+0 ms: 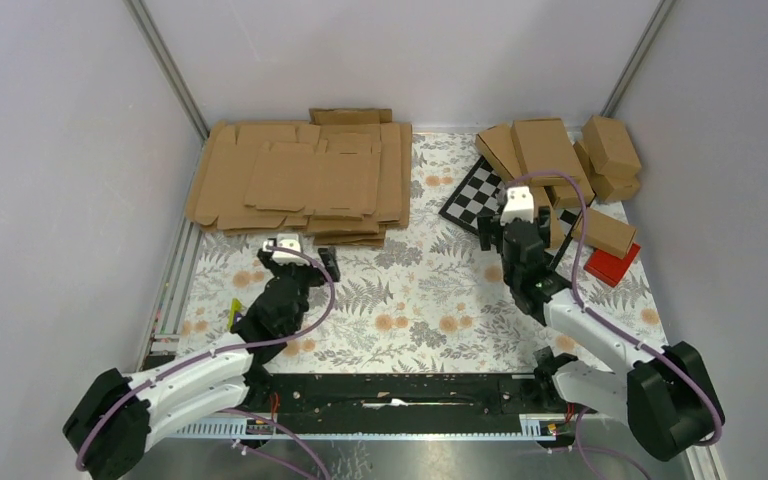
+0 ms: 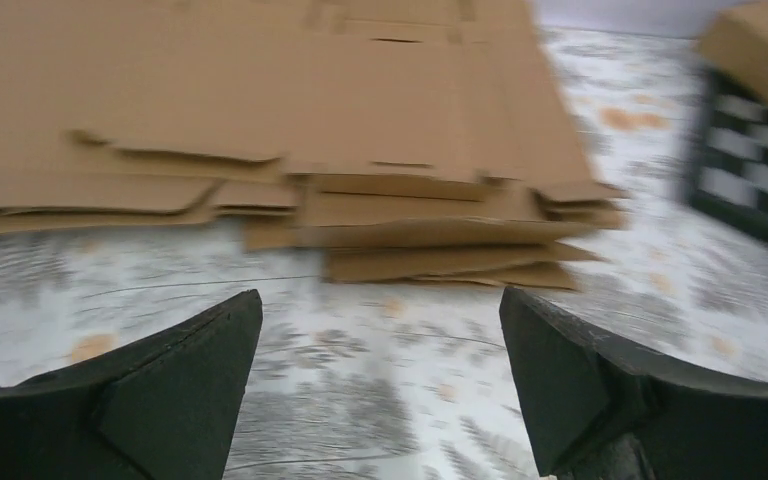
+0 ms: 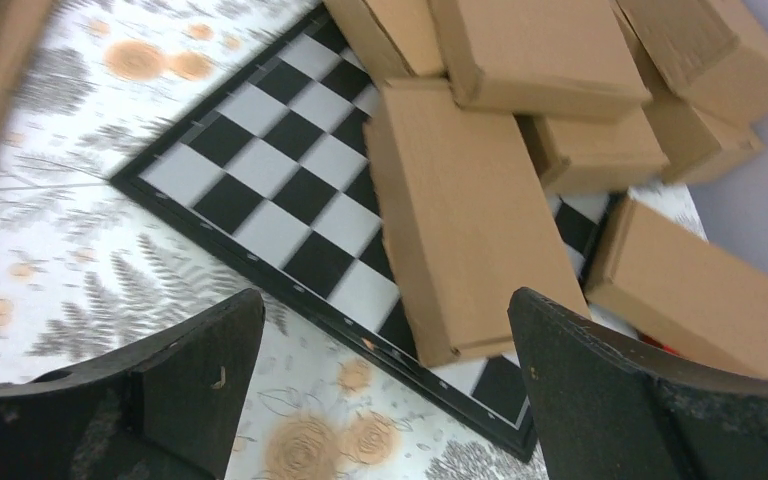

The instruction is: Fold the paper box

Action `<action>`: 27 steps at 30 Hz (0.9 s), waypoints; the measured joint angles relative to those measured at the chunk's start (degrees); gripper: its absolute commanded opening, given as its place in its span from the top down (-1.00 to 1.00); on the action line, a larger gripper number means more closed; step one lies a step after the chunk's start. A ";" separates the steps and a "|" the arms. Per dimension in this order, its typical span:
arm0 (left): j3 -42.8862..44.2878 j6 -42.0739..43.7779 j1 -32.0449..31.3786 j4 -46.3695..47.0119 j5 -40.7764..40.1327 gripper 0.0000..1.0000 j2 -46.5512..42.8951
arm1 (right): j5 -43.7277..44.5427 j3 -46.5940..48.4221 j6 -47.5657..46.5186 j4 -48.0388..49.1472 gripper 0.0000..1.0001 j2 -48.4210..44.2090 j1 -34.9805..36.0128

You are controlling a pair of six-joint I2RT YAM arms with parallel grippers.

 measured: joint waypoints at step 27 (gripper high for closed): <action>-1.70 8.66 39.26 37.38 21.97 -0.69 41.09 | -9.79 -15.89 2.54 41.46 -0.99 22.88 -17.84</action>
